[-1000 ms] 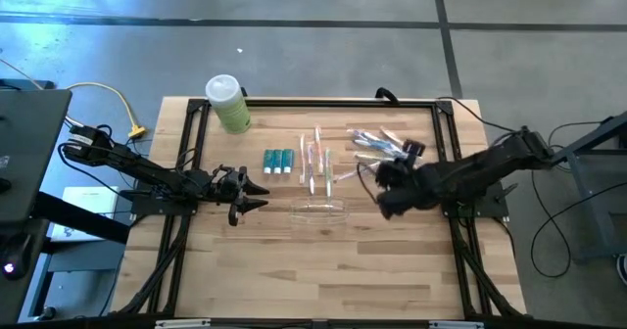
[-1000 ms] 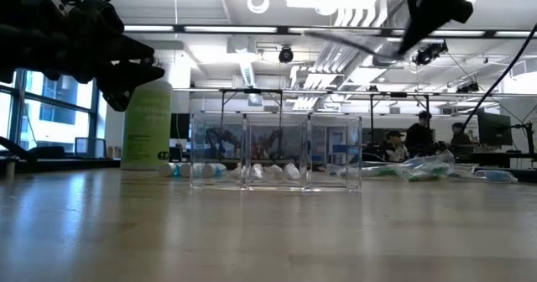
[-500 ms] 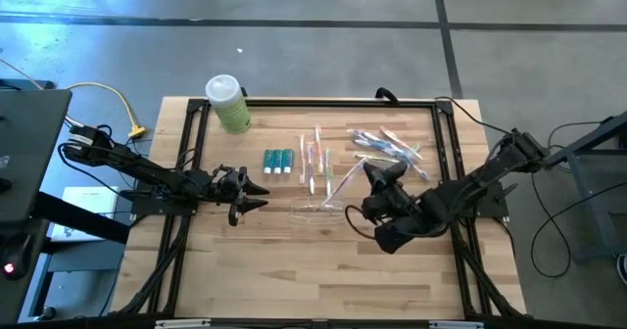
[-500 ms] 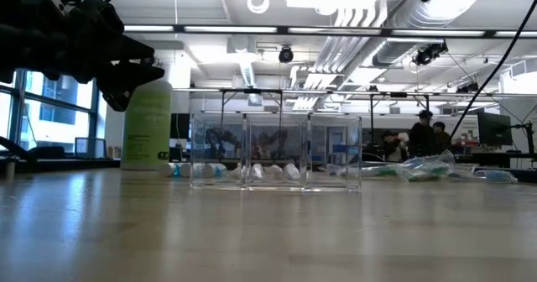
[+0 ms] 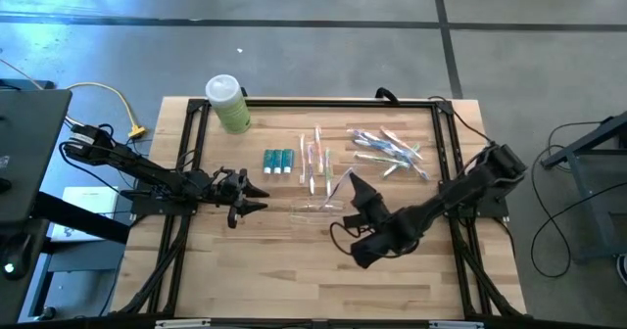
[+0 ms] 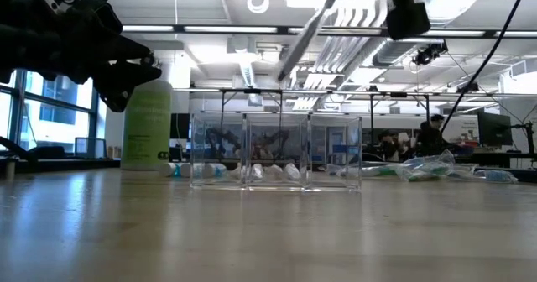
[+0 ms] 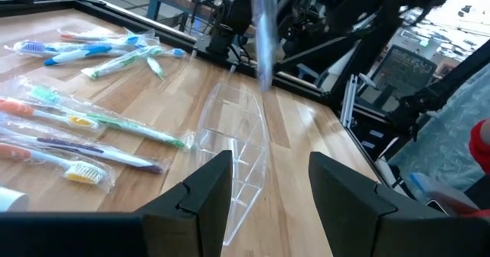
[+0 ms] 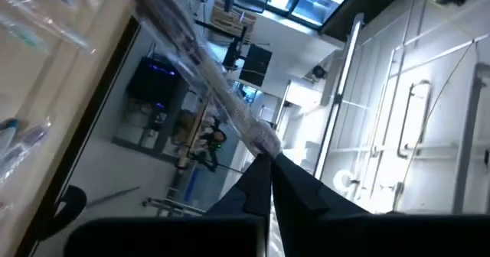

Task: Pick & Place toothbrushing station
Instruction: Put the violet toothbrush into the transparent organizer

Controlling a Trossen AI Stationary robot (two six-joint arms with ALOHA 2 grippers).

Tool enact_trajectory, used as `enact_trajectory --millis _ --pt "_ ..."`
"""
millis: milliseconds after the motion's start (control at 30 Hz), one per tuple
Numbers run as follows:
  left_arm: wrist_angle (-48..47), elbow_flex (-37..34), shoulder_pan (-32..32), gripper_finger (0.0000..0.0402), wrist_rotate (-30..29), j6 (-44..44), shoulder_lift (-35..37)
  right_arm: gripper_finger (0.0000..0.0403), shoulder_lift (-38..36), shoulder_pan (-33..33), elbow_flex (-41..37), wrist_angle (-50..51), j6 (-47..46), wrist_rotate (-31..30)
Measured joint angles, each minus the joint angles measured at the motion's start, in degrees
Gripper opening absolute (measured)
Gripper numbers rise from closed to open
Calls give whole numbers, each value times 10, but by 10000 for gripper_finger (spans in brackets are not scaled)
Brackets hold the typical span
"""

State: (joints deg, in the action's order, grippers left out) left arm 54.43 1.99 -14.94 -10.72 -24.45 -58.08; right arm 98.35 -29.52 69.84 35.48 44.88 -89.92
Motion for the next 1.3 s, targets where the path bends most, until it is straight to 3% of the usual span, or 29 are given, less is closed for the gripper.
enact_trajectory --millis 1300 --pt "-4 0 0 170 0 5 0 3 90 30 0 -74 24 38"
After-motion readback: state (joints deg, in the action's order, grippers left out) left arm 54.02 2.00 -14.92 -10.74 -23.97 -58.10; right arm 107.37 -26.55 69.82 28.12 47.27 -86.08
